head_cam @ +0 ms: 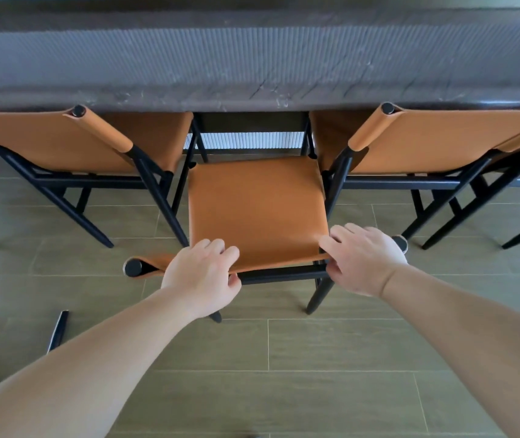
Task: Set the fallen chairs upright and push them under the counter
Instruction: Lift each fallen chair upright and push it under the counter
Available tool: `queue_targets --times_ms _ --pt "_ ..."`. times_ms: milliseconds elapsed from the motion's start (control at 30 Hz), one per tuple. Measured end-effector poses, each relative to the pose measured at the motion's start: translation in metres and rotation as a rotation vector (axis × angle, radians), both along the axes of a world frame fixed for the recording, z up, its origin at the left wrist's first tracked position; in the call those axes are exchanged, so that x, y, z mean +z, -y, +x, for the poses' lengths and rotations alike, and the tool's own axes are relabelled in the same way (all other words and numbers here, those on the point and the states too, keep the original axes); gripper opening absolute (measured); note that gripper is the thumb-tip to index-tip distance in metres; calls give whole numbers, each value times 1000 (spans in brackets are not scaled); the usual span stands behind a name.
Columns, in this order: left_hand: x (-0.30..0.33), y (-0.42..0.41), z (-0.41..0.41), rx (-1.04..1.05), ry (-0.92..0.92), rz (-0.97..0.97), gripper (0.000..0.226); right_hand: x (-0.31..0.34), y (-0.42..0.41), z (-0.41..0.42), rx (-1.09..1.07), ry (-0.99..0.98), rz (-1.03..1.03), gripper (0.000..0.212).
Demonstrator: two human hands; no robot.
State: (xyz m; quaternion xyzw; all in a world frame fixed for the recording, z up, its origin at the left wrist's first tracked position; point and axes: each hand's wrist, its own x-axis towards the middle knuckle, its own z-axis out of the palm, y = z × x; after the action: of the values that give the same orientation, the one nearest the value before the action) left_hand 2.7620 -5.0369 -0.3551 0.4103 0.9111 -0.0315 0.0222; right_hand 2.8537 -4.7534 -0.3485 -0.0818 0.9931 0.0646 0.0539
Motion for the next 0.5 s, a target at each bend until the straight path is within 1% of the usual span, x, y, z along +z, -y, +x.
queue_targets --times_ms 367,433,500 --pt "-2 -5 -3 41 -57 -18 22 -2 2 -2 -15 -71 -31 30" --pt "2 -4 -3 18 -82 -9 21 -1 0 -2 25 -85 -30 39" --pt "7 4 -9 -74 -137 -46 18 -2 -6 0 82 -103 7 54"
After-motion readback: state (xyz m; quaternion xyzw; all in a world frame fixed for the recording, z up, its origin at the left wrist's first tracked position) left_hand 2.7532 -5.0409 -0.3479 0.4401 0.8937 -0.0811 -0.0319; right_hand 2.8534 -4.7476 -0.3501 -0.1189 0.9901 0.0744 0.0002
